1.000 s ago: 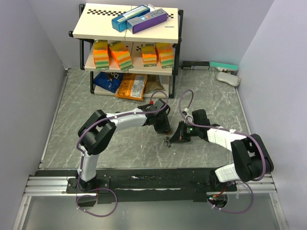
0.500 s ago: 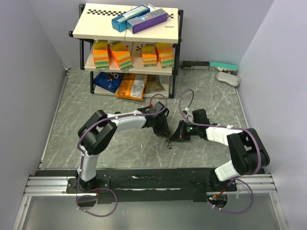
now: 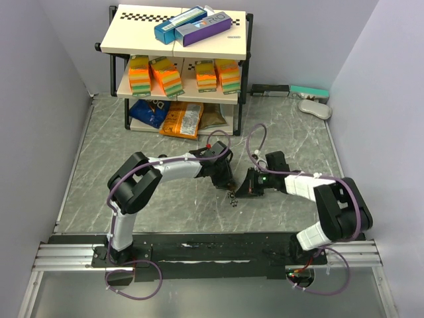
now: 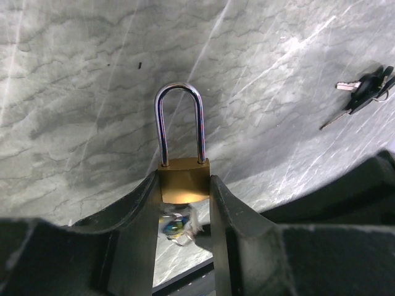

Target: Unlock with the key

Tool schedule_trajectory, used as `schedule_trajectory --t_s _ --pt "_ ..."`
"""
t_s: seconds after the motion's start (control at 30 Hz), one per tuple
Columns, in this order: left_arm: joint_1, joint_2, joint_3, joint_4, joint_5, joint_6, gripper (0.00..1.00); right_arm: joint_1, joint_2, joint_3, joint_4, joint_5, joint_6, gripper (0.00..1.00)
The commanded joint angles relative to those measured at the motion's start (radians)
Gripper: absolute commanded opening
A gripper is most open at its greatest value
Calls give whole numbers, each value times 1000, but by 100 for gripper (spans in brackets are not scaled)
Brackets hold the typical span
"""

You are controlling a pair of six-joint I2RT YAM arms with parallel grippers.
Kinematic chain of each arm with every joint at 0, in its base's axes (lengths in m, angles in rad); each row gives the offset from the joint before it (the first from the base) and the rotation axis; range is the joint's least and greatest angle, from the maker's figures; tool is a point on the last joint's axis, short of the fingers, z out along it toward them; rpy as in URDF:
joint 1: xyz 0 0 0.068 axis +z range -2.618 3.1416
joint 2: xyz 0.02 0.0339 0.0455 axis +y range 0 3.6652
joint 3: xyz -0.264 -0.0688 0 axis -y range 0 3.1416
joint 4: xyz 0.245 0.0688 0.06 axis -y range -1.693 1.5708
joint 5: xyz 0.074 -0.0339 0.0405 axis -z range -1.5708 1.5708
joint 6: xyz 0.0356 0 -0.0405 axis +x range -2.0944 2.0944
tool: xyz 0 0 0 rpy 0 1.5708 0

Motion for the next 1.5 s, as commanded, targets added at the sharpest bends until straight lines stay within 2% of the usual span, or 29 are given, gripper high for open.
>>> schedule_trajectory --t_s 0.0,0.27,0.4,0.53,0.83,1.47 --pt "6 -52 2 37 11 -22 1 4 -134 0 -115 2 -70 0" --pt "8 -31 31 31 19 -5 1 27 -252 -40 -232 -8 -103 0" --pt "11 -15 51 20 25 5 1 27 -172 -31 -209 -31 -103 0" --pt "9 -15 49 20 28 8 1 27 -148 -32 -101 -14 -78 0" --pt "11 -26 22 35 35 2 1 11 6 80 -70 -12 -107 0" --pt "16 -2 40 14 51 4 1 -45 63 45 31 -3 -90 0"
